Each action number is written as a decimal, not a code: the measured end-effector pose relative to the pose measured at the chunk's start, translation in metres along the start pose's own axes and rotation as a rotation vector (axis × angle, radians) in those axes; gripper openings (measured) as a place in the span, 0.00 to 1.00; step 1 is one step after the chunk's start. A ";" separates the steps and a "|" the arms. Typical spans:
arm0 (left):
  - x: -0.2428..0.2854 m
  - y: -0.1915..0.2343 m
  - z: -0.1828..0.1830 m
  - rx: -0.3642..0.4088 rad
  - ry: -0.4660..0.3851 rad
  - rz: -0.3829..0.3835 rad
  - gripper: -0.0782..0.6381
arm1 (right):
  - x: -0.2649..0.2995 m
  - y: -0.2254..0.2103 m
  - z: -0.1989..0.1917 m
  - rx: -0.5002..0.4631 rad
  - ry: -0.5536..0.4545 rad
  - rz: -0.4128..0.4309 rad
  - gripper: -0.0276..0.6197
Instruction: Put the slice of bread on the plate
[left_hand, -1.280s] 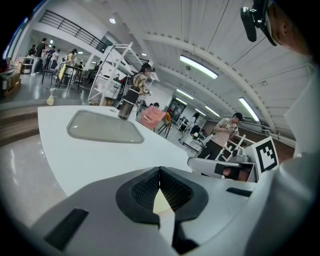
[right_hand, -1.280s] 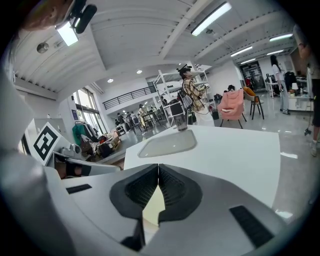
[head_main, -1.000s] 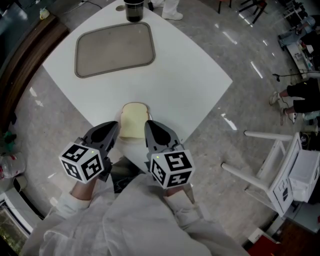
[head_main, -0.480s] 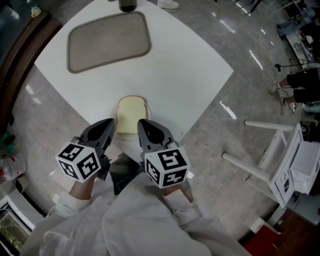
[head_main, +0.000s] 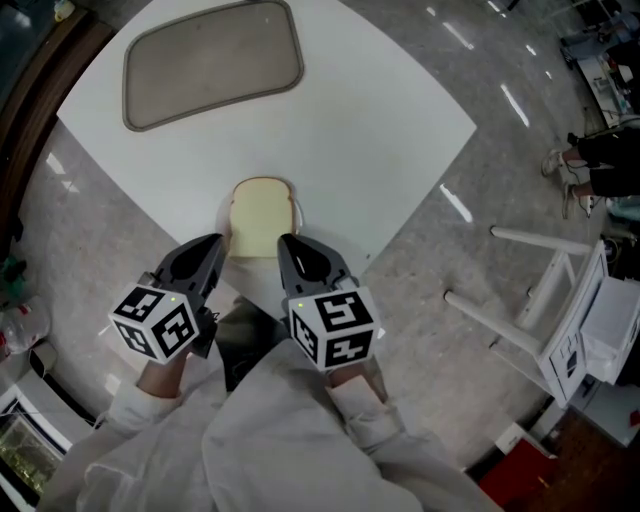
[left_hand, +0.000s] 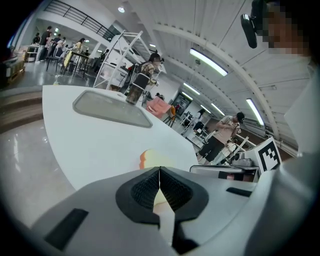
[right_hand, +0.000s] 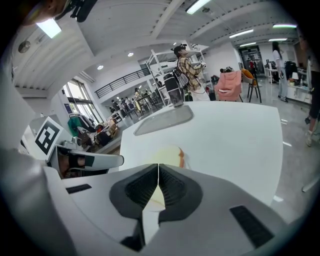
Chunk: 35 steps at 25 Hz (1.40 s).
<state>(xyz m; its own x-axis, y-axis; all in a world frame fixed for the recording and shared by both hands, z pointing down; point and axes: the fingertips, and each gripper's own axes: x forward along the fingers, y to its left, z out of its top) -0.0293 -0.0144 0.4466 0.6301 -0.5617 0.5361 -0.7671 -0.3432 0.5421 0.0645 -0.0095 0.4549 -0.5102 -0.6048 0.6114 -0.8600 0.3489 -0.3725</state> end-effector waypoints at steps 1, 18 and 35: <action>0.001 0.002 -0.002 -0.004 0.006 0.007 0.12 | -0.001 -0.002 -0.001 0.005 0.003 -0.005 0.07; 0.005 0.029 -0.017 -0.028 0.030 0.088 0.12 | 0.002 -0.026 -0.022 0.061 0.052 -0.020 0.07; 0.015 0.044 -0.033 -0.096 0.078 0.147 0.22 | 0.010 -0.052 -0.036 0.117 0.094 -0.072 0.14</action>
<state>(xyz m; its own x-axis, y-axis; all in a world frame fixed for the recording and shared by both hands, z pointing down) -0.0494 -0.0129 0.4998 0.5226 -0.5392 0.6604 -0.8388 -0.1860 0.5117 0.1040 -0.0085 0.5056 -0.4506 -0.5539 0.7001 -0.8900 0.2174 -0.4008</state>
